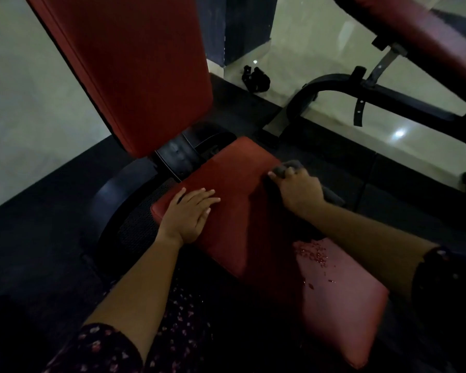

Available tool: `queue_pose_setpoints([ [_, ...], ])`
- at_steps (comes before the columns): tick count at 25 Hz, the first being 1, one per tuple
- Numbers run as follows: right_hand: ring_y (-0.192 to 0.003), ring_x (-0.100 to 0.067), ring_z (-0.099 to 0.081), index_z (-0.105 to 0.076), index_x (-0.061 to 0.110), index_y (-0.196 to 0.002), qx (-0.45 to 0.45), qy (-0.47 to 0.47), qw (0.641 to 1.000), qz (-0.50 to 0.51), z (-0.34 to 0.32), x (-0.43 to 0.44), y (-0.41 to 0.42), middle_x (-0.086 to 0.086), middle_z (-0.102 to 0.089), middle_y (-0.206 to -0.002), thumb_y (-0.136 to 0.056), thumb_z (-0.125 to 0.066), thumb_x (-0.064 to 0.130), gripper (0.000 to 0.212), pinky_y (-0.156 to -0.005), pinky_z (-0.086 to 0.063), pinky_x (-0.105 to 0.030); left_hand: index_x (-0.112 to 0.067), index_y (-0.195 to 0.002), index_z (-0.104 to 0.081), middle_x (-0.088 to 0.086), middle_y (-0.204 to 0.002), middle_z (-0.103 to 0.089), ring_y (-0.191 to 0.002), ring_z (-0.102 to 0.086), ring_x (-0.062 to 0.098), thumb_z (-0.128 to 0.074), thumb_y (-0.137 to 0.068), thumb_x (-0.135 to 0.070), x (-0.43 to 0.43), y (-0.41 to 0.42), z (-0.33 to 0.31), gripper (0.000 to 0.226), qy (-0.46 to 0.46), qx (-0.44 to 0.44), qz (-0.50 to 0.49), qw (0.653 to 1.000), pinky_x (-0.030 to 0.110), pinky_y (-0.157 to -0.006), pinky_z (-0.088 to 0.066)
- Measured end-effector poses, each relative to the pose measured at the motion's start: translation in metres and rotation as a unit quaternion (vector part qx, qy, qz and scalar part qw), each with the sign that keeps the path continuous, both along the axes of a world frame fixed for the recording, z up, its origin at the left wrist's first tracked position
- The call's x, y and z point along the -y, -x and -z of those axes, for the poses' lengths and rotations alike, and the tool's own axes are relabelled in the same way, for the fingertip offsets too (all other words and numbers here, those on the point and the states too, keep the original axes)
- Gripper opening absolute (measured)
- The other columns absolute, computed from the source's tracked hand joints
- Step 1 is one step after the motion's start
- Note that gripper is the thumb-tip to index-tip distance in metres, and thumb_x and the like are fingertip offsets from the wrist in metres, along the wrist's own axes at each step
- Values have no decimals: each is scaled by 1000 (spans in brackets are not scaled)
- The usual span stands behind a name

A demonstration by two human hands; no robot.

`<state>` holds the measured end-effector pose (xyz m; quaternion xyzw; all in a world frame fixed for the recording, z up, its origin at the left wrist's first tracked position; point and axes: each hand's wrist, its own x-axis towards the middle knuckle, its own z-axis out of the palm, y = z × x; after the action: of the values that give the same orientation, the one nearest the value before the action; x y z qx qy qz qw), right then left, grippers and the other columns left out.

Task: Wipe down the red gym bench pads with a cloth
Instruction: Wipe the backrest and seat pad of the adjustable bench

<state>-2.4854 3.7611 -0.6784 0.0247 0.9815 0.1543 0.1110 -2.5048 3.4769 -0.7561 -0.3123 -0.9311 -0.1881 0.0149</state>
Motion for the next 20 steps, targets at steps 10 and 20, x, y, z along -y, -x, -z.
queue_pose_setpoints([
  [10,-118,-42,-41,-6,35,-154,80,32,950,-299,-6,102,-111,-21,-12,-157,-103,-34,23,59,-73,-46,-44,-28,-133,-58,-7,-144,-51,-136,-43,16,-27,-92,-34,1,5,-7,52,15,2,-5,1000,40,-115,-21],
  [20,-106,-35,-50,-21,41,-150,43,-20,941,-334,0,70,-122,-10,-23,-157,-96,-35,25,59,-62,-43,-38,-28,-131,-60,-5,-142,-52,-135,-42,17,-35,-84,-27,-33,-5,-21,53,-2,-78,65,995,44,-116,-21],
])
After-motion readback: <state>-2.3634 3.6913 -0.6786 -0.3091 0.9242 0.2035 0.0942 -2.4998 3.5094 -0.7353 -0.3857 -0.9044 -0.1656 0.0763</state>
